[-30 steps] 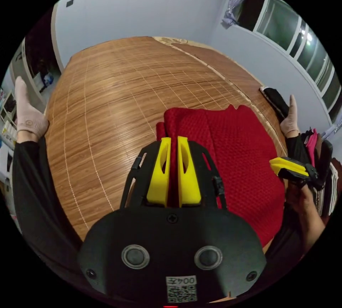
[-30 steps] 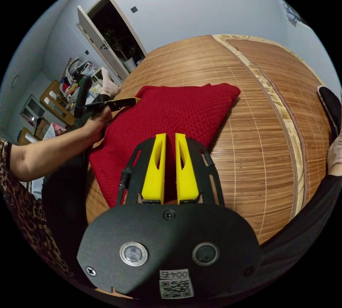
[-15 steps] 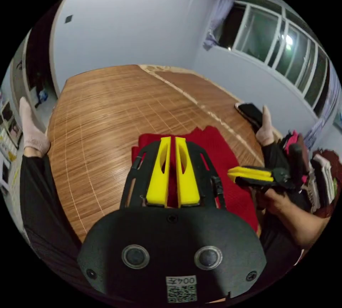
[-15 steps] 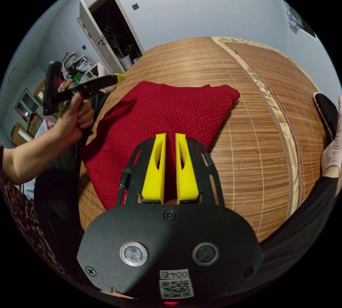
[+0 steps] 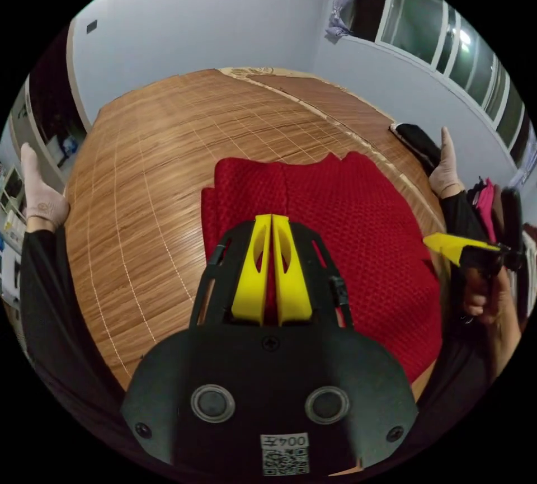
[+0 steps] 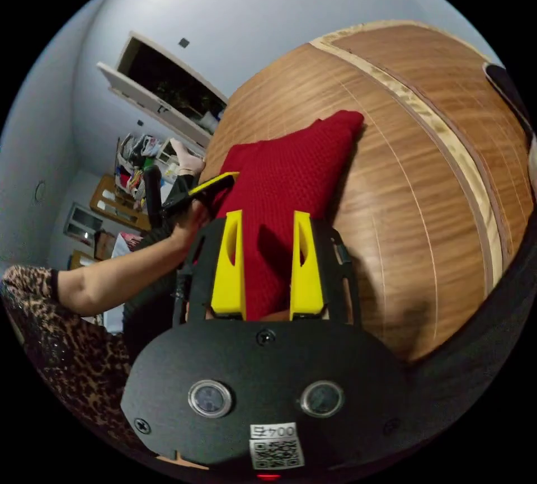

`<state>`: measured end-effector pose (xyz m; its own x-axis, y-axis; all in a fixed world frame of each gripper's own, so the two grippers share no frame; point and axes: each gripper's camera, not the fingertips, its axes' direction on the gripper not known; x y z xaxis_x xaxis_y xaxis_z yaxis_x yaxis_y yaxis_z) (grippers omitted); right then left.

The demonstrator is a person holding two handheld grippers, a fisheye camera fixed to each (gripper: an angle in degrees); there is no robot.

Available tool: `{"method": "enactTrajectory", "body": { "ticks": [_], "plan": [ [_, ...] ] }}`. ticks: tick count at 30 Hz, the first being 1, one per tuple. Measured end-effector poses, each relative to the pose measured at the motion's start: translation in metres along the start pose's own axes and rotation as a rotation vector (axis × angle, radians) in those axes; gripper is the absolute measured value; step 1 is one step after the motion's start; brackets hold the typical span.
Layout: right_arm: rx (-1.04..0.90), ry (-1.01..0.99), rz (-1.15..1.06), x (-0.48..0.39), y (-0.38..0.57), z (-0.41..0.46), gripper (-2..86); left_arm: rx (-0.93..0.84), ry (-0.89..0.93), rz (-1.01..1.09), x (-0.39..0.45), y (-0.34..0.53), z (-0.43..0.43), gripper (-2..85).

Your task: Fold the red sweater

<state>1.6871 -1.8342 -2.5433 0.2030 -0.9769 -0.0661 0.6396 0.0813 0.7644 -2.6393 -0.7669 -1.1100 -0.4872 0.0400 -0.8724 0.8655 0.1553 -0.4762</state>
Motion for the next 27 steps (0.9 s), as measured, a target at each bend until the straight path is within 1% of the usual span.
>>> {"method": "enactTrajectory", "body": {
  "ticks": [2,4,6,8,9,11,15,17,19,20,23,27],
  "plan": [
    [-0.049,0.03,0.074,0.008,0.018,-0.013,14.8,-0.041,0.186,-0.091,-0.037,-0.01,-0.008,5.1],
    [-0.091,-0.011,0.135,0.014,0.037,-0.011,15.6,-0.033,0.23,-0.11,-0.048,-0.01,-0.03,8.3],
    [-0.13,-0.12,0.212,0.025,0.051,0.0,16.1,-0.013,0.303,-0.126,-0.055,0.0,-0.058,10.2],
    [-0.16,-0.221,0.293,0.038,0.056,0.01,16.7,-0.005,0.48,-0.22,-0.069,0.03,-0.087,12.2],
    [-0.161,-0.226,0.308,0.04,0.056,0.012,16.7,0.0,0.527,-0.249,-0.072,0.039,-0.092,12.4],
    [-0.169,-0.22,0.345,0.043,0.059,0.016,16.6,-0.008,0.689,-0.363,-0.081,0.082,-0.103,13.5],
    [-0.176,-0.211,0.354,0.037,0.064,0.02,15.0,-0.088,0.8,-0.478,-0.077,0.14,-0.09,16.1],
    [-0.222,-0.288,0.377,0.035,0.069,0.034,13.2,-0.17,0.861,-0.557,-0.073,0.169,-0.063,18.5],
    [-0.254,-0.335,0.413,0.034,0.075,0.044,10.8,-0.208,0.892,-0.627,-0.073,0.186,-0.044,20.8],
    [-0.236,-0.356,0.437,0.031,0.078,0.044,8.3,-0.219,0.907,-0.653,-0.073,0.194,-0.035,22.1],
    [-0.149,-0.426,0.482,0.015,0.085,0.032,7.2,-0.219,0.903,-0.684,-0.069,0.205,-0.016,24.4],
    [-0.123,-0.455,0.477,-0.019,0.09,0.028,6.7,-0.189,0.905,-0.717,-0.061,0.212,0.011,26.5]
  ]
}}
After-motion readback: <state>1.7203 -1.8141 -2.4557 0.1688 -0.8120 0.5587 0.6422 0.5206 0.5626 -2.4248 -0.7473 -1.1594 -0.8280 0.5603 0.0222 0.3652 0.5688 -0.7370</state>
